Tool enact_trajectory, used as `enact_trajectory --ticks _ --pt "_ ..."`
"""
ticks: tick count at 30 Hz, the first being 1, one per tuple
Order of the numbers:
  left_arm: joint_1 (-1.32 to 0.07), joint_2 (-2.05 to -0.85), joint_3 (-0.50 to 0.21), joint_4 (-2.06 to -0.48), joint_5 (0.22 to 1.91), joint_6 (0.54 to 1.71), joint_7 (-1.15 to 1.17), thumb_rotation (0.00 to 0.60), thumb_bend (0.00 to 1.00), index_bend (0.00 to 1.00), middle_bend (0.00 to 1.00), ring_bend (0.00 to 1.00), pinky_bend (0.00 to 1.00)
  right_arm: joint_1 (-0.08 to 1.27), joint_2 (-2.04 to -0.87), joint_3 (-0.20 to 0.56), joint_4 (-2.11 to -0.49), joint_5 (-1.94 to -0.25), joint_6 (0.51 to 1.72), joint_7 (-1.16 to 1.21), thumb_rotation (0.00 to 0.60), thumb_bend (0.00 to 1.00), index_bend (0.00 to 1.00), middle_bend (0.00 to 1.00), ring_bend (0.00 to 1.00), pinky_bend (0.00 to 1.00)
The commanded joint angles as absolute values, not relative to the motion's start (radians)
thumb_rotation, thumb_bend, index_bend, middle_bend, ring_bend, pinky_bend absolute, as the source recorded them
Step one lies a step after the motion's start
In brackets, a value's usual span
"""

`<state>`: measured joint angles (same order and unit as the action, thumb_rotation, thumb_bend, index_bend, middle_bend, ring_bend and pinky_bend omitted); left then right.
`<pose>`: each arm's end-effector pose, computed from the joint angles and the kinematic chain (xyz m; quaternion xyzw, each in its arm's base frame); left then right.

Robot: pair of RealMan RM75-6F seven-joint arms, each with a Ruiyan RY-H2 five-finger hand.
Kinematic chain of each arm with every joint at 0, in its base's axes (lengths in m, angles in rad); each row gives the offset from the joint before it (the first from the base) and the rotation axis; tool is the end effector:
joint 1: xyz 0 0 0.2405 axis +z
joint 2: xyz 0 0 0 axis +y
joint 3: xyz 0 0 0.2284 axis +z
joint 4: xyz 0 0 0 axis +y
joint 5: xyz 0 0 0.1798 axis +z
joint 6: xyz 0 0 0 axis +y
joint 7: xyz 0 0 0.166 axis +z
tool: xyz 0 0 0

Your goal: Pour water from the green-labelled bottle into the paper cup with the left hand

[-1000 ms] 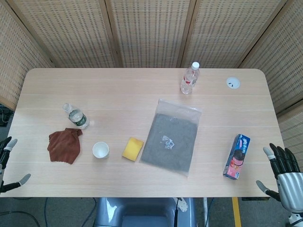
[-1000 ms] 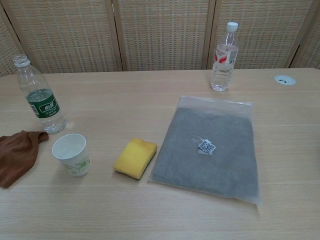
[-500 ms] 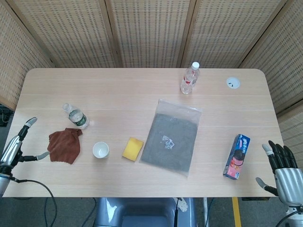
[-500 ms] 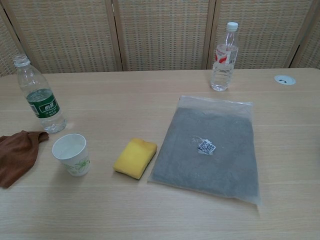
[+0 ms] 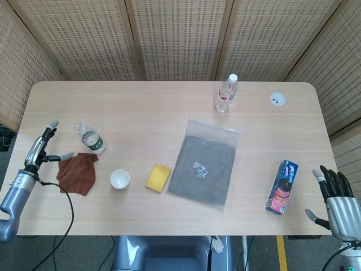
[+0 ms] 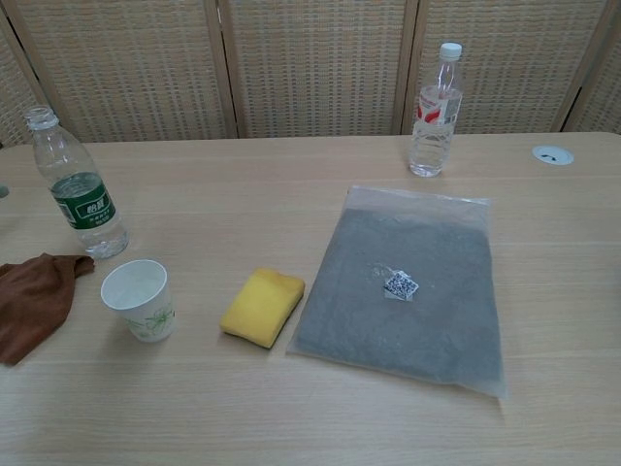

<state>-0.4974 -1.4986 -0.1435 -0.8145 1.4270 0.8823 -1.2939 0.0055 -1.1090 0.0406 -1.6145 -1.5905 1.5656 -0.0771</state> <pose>-0.3214 0.3491 0.0978 -0.3762 -0.6899 -0.5158 0.3413 -0.2708 -0.1746 0.1820 0.6072 -0.3457 0.3783 0.6072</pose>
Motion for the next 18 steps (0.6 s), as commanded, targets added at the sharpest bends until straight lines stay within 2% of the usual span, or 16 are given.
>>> enact_trajectory --ticks 1,18 --pt "-0.518 -1.534 -0.161 -0.784 1.403 0.863 -1.303 0.6 0.1 0.0 0.0 0.0 0.0 0.01 -1.111 0.043 -1.612 -1.58 1.555 -0.076 0.6 0.0 0.0 0.0 0.0 0.0" --pt "-0.628 -1.721 -0.186 -0.621 1.385 0.783 -1.33 0.6 0.1 0.0 0.0 0.0 0.0 0.025 -1.108 0.053 -1.605 -1.535 1.515 -0.047 0.6 0.0 0.0 0.0 0.0 0.0"
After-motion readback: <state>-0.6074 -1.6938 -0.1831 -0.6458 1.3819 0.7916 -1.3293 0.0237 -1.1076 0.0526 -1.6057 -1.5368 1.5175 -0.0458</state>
